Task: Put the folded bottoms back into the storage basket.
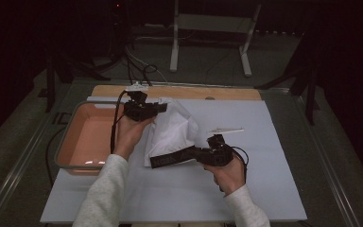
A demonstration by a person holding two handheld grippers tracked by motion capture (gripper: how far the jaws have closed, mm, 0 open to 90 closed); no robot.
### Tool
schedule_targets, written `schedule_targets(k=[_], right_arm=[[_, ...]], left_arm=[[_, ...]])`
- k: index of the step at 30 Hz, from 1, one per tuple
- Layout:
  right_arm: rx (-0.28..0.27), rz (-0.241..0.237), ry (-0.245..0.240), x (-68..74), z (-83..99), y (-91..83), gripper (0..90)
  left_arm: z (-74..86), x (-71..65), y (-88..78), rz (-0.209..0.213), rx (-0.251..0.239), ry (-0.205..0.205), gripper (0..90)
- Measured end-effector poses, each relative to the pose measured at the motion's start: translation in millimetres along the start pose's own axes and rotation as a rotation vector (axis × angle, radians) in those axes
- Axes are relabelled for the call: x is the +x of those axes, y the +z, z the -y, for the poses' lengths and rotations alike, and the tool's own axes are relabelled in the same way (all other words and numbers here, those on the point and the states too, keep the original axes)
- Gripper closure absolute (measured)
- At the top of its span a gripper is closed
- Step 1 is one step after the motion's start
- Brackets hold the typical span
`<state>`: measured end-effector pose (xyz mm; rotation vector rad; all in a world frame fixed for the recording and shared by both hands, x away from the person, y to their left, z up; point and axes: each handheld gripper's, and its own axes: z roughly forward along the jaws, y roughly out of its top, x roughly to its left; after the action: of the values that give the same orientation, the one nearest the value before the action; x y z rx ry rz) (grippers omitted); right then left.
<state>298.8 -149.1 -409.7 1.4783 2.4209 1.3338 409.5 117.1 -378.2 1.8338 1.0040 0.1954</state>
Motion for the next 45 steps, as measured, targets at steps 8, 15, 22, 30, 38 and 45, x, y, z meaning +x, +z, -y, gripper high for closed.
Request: schedule_targets(k=[8,15,22,30,38,45], right_arm=[[-0.002,-0.002,-0.015,5.4,-7.4,2.5,76.6],[-0.003,-0.004,-0.03,11.6,-14.7,4.6,76.6],[0.001,-0.008,-0.043,18.1,-20.3,8.1,76.6],[0.005,-0.018,-0.053,24.7,-23.7,13.0,76.6],[0.004,-0.022,-0.067,31.0,-28.0,15.3,76.6],[0.002,-0.027,-0.073,35.0,-31.4,17.5,76.6]], left_arm=[[-5.3,1.7,-6.3,-0.009,-0.008,0.004,80.1],[-9.6,3.2,-12.4,-0.014,-0.018,0.004,80.1],[-12.8,7.0,-18.3,-0.021,-0.026,0.0,80.1],[-14.0,9.4,-22.7,-0.027,-0.028,-0.001,80.1],[-14.6,13.4,-25.1,-0.029,-0.033,-0.012,80.1],[-18.0,16.4,-29.8,-0.04,-0.03,-0.006,80.1]])
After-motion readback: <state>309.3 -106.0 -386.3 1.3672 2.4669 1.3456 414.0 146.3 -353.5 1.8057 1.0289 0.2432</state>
